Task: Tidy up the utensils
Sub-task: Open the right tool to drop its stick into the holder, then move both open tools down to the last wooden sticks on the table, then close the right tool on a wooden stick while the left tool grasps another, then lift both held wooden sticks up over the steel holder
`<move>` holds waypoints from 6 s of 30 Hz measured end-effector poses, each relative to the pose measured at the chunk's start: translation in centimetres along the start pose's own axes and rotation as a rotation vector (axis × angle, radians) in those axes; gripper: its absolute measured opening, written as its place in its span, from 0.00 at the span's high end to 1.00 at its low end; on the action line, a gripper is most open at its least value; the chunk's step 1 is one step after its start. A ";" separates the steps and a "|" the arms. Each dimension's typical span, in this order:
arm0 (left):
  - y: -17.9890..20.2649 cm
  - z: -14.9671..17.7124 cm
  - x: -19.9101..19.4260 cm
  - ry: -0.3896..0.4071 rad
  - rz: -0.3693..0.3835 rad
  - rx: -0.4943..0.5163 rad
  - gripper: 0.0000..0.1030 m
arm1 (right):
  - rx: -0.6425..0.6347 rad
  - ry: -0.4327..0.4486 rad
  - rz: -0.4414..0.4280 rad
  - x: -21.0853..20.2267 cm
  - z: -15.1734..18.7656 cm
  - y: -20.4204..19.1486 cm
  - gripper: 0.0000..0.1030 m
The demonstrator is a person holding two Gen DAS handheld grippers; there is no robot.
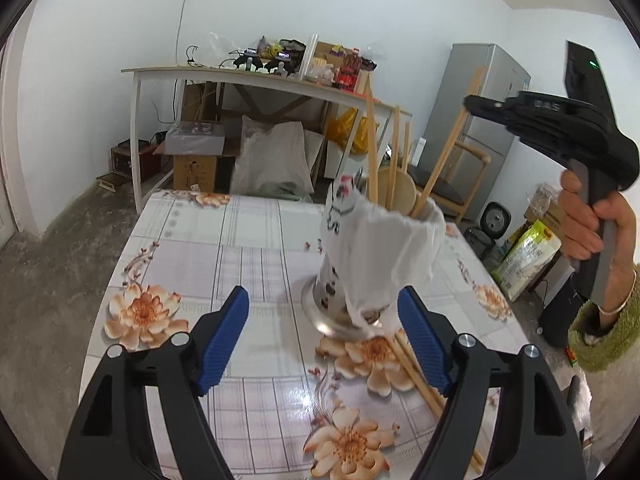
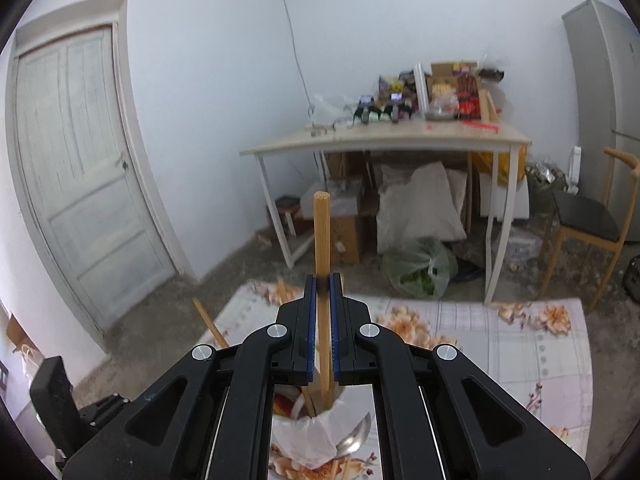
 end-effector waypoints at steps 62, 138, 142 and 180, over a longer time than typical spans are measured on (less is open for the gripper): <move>10.9 10.2 7.6 -0.302 0.088 0.219 0.27 | 0.307 -0.445 0.158 -3.1 27.9 7.0 0.96; 7.6 12.3 8.4 -0.365 -0.111 0.266 0.94 | 0.122 -0.515 0.133 0.2 26.8 4.9 0.87; 7.6 12.2 8.4 -0.358 -0.109 0.263 0.94 | 0.111 -0.518 0.160 0.1 26.8 5.0 0.96; 4.8 -15.1 -10.3 0.361 0.175 -0.024 0.94 | 0.231 -0.029 -0.051 -10.8 12.0 2.6 0.96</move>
Point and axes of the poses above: each gripper's, at about its wrist camera, not at the fingertips, and x roughly the way its jaws point, y to its right, z to its underside, the point moved 9 cm from there along x, roughly the way its jaws point, and after that the axes turned 11 degrees about -z, right-handed, at the moved point
